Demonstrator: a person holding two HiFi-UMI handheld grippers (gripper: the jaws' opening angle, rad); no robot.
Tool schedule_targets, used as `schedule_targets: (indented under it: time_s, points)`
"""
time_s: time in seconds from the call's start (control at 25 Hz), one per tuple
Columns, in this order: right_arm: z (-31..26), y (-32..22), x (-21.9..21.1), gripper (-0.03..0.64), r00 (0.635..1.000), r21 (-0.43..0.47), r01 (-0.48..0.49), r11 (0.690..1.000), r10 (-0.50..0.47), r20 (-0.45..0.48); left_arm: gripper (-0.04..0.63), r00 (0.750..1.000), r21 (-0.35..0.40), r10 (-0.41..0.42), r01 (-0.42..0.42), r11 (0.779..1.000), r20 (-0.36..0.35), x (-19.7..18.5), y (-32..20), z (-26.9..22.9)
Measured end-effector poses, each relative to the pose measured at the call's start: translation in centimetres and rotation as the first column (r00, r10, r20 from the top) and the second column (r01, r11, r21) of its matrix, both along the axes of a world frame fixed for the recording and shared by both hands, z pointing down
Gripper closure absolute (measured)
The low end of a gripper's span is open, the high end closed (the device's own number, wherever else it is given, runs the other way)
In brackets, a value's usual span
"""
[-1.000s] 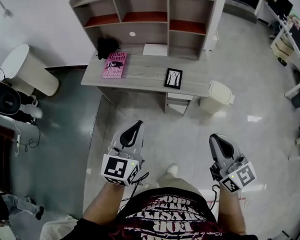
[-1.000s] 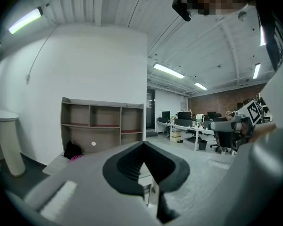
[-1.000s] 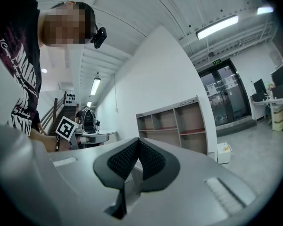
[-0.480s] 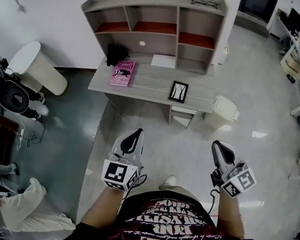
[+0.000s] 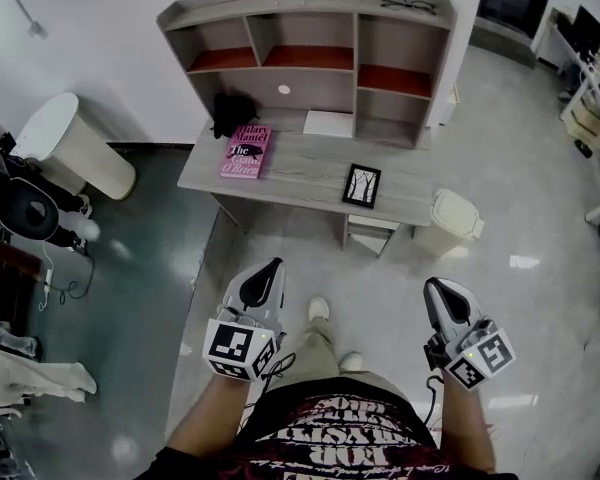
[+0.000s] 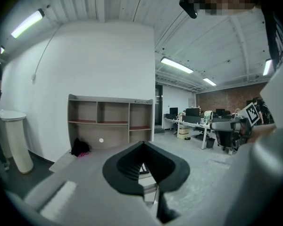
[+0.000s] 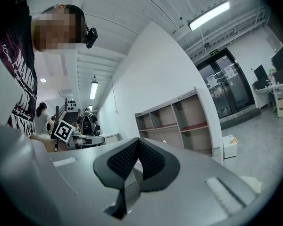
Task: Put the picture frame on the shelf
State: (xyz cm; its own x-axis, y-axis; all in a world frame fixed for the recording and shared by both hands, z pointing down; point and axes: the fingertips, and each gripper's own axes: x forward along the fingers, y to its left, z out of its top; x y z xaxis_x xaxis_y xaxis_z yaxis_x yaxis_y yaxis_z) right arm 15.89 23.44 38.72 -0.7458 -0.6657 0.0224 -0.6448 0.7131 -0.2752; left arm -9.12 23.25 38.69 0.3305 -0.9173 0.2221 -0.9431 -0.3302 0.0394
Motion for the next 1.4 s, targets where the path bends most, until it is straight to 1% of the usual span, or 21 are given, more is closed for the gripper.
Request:
schedule_targets:
  time_s: [0.12,0.32,0.56,0.64,0.8,0.96,1.24,1.4]
  points:
    - [0.0,-1.5,-0.5,0.591,1.000,0.000,-0.020,1.000,0.020,-0.005,0.594,1.000,0.009,0.018,-0.018,1.000,-0.007,-0.6,-2.0,0.0]
    - [-0.8,-4.4,-1.1,0.591,0.998,-0.001,-0.056,0.998,0.056,0.005,0.594,0.998,0.002,0.050,-0.050,0.999,-0.029,-1.3,-6.0,0.2]
    - [-0.7,-8.4,-2.2,0.591,0.997,-0.004,-0.083,0.997,0.083,0.012,0.594,0.996,0.006,0.082,-0.082,0.997,-0.021,-2.1,-10.7,0.6]
    - [-0.4,-9.4,-2.6,0.591,0.996,-0.011,-0.086,0.996,0.087,0.015,0.594,0.996,0.000,0.092,-0.092,0.996,-0.009,-2.3,-11.7,1.2]
    - [-0.4,-11.2,-3.8,0.591,0.998,0.019,-0.070,0.997,0.070,0.008,0.594,0.995,0.017,0.096,-0.097,0.995,0.020,-2.7,-13.9,1.8]
    - [0.5,-13.1,-4.2,0.591,0.997,0.008,-0.078,0.997,0.078,-0.023,0.594,0.995,0.002,0.097,-0.097,0.995,0.008,-2.9,-15.7,2.6]
    - [0.3,-16.6,-5.1,0.591,0.995,0.006,-0.092,0.996,0.092,-0.021,0.594,0.992,-0.027,0.125,-0.125,0.992,-0.002,-3.2,-18.6,3.1]
    - [-0.4,-18.2,-6.0,0.591,0.996,0.013,-0.090,0.996,0.091,-0.027,0.594,0.991,-0.025,0.133,-0.133,0.991,-0.008,-3.8,-20.2,2.7]
